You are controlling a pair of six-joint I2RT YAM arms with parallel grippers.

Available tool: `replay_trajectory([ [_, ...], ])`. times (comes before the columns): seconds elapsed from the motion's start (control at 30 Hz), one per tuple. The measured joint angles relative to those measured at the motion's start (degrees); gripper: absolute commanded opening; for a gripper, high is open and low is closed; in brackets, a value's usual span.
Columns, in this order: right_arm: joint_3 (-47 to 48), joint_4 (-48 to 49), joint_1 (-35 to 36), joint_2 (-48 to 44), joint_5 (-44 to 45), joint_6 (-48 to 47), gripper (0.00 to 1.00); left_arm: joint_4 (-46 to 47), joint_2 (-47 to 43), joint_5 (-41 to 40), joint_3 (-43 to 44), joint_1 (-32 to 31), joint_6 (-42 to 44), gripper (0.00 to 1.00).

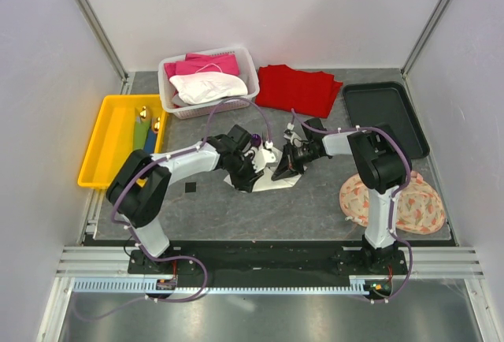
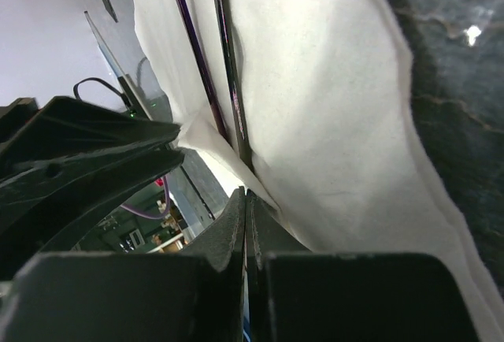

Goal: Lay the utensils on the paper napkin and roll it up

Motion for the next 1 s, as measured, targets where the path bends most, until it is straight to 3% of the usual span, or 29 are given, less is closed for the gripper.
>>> replay_trajectory([
  [0.57,0.00,0.31,0.00,0.00,0.17,0.31,0.00,1.49,9.92,5.55,14.86,4.42,-15.47,0.33],
  [1.0,0.00,0.31,0.00,0.00,0.24,0.72,0.00,2.58,12.90,5.92,16.20,4.37,-19.54,0.32],
])
